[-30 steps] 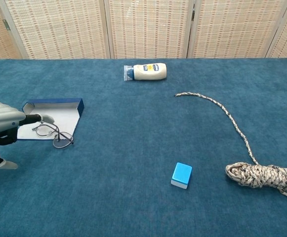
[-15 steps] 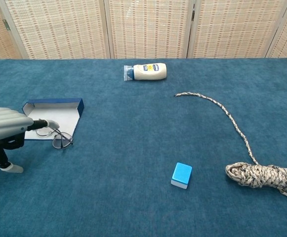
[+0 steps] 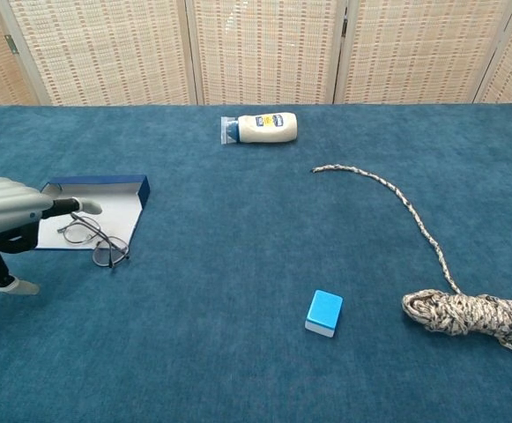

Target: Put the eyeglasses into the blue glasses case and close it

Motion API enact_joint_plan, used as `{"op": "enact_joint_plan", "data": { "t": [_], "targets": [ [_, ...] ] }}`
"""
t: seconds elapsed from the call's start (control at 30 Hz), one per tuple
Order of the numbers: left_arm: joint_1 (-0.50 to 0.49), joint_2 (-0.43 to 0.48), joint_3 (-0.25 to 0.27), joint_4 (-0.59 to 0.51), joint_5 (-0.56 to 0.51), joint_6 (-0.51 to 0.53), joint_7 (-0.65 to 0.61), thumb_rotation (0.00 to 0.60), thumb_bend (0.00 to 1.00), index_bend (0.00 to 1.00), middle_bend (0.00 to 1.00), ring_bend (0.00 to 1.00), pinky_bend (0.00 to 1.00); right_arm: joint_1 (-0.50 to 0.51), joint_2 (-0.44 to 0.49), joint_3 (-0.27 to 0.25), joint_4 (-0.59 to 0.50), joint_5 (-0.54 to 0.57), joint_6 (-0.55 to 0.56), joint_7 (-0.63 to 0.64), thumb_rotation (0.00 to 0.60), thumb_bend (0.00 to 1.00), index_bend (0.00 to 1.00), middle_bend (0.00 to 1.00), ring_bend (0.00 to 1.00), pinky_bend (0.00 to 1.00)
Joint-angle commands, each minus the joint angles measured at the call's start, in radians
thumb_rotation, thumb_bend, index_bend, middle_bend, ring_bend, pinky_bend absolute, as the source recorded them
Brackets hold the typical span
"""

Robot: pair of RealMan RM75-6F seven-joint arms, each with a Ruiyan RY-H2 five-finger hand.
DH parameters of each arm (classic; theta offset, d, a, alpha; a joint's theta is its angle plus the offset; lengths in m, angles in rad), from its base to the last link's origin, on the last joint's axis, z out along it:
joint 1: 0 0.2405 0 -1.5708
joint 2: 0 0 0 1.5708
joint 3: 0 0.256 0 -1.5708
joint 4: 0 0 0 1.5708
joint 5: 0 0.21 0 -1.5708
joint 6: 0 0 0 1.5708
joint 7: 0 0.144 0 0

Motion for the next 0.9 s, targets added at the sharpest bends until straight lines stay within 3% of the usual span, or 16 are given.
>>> {"op": "enact_joint_plan", "data": {
  "t": [0.03, 0.3, 0.67, 0.9],
  "targets": [
    [0.001, 0.021, 0.018, -0.029, -0.003, -0.013, 0.017, 0.6, 0.22, 0.0, 0.99, 0.95, 0.95, 0.0, -0.002, -0.001, 0.002, -0.001, -0.001, 0.002, 0.6, 0.34, 0.33, 0.53, 0.46, 0.31],
    [-0.032, 0.005, 0.029, -0.043, -0.048, -0.066, 0.064, 0.6, 0.22, 0.0, 0.99, 0.95, 0.95, -0.001, -0.003, -0.002, 0.007, -0.003, 0.002, 0.008, 0.6, 0.34, 0.33, 0.53, 0.46, 0.31],
    [-0.108, -0.033, -0.025, 0.059, -0.167, -0.146, 0.051, 0.6, 0.22, 0.0, 0.99, 0.95, 0.95, -0.007, -0.005, -0.002, 0.011, 0.003, 0.003, 0.012, 0.6, 0.34, 0.33, 0.53, 0.46, 0.31],
    [-0.139, -0.025, -0.034, 0.119, -0.27, -0.159, 0.066, 0.6, 0.22, 0.0, 0.99, 0.95, 0.95, -0.006, -0.006, 0.0, 0.013, 0.005, -0.001, 0.013, 0.6, 0.34, 0.33, 0.53, 0.46, 0.31]
  ]
}}
